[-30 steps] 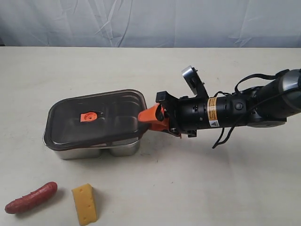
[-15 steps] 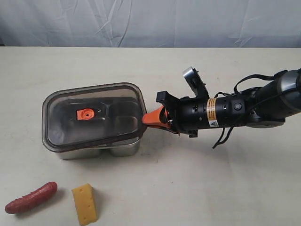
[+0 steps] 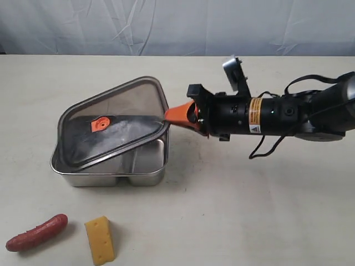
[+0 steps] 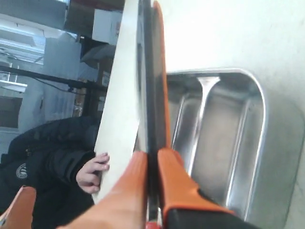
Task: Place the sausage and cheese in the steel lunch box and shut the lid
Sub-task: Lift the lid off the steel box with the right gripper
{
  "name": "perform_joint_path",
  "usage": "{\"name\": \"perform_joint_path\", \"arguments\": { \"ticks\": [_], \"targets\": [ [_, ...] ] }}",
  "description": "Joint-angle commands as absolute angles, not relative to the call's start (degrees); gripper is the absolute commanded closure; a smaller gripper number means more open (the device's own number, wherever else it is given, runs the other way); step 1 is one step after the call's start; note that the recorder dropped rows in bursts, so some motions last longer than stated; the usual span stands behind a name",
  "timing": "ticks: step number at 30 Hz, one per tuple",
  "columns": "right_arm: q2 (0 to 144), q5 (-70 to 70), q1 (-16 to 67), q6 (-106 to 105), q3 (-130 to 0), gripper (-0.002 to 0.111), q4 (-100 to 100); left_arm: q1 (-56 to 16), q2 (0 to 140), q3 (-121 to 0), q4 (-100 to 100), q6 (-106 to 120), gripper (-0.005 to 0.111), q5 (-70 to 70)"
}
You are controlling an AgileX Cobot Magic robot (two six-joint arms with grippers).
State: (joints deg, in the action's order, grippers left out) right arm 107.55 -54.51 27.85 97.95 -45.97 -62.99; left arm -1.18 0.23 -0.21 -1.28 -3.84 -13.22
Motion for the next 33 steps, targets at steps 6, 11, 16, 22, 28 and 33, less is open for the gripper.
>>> {"name": "perform_joint_path", "arguments": {
  "ticks": [6,11,16,22,28,33],
  "targets": [
    [91.9,-31.2,23.4,96.0,-52.0,0.109,-72.9,-1.5,0.0,0.0,-0.8,-3.9,0.107,-12.9],
    [84.7,-25.8,23.4,99.3,-55.5,0.109,-86.9,-1.5,0.0,0.0,-0.8,-3.9,0.107,-12.9],
    [79.5,-22.7,23.4,102.4,-57.0,0.109,-99.9,-1.5,0.0,0.0,-0.8,-3.9,0.107,-12.9],
    [77.9,-21.1,23.4,96.7,-56.8,0.109,-99.9,-1.5,0.0,0.0,-0.8,-3.9,0.107,-12.9],
    [78.6,-13.6,23.4,85.6,-53.3,0.109,-99.9,-1.5,0.0,0.0,-0.8,-3.9,0.107,-12.9],
    [78.7,-7.9,23.5,71.7,-44.8,0.109,-99.9,-1.5,0.0,0.0,-0.8,-3.9,0.107,-12.9]
  ]
}}
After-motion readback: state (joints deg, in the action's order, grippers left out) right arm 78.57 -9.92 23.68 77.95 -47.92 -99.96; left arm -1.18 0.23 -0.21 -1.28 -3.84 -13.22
